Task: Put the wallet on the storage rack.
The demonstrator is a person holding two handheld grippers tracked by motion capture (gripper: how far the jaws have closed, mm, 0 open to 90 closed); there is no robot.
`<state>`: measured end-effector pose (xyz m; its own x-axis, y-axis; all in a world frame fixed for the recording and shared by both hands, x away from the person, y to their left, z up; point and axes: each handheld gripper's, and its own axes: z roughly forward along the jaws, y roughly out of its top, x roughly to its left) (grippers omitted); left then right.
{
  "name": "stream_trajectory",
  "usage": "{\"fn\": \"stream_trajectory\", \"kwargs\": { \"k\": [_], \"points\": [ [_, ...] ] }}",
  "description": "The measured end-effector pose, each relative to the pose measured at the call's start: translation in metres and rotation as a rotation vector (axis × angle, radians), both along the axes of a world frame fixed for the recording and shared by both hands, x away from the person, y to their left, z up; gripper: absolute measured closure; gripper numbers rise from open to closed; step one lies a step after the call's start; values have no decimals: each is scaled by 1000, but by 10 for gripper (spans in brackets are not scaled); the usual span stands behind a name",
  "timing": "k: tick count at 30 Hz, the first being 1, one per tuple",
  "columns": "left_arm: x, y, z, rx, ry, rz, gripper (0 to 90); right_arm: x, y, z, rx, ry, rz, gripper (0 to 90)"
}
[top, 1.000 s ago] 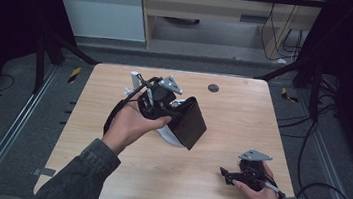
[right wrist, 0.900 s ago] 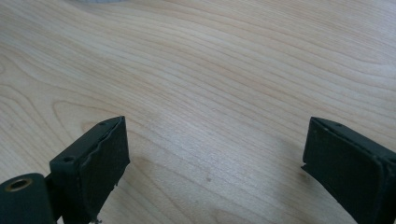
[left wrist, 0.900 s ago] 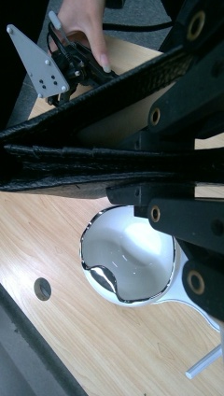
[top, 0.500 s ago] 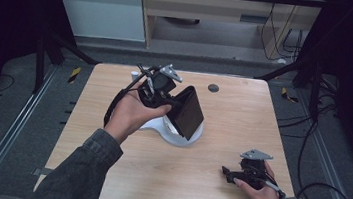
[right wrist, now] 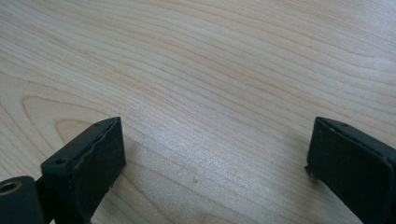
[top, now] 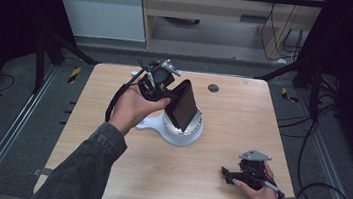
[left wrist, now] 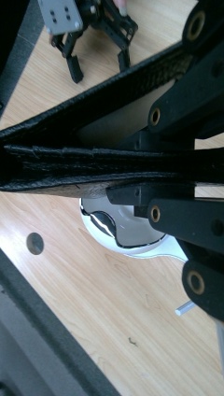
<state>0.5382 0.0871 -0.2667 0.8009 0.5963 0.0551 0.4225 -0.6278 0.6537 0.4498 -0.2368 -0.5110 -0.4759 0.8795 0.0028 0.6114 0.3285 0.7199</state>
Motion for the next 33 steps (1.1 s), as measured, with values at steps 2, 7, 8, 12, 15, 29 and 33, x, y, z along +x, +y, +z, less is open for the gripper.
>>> {"fn": "stream_trajectory", "kwargs": {
  "k": [2, 7, 8, 12, 15, 29, 33],
  "points": [
    [3, -1, -6, 3, 9, 5, 806, 0, 0, 0, -1, -1, 0, 44],
    [12, -2, -14, -26, 24, 20, 806, 0, 1, 0, -1, 0, -2, 44],
    [13, -3, -14, -29, 23, 22, 806, -1, 1, 0, -1, 1, -2, 44],
    [17, -5, -14, -25, 23, 24, 806, -1, 0, 0, 0, -2, -1, 44],
    [18, -7, -13, -10, 15, 22, 806, 0, 0, 0, -2, -3, 1, 44],
    [30, -13, -41, 0, 81, 22, 804, -1, 0, -1, -1, -8, 2, 44],
    [33, -13, -44, -14, 96, 28, 804, -1, 0, -1, -2, -7, 1, 43]
  ]
}}
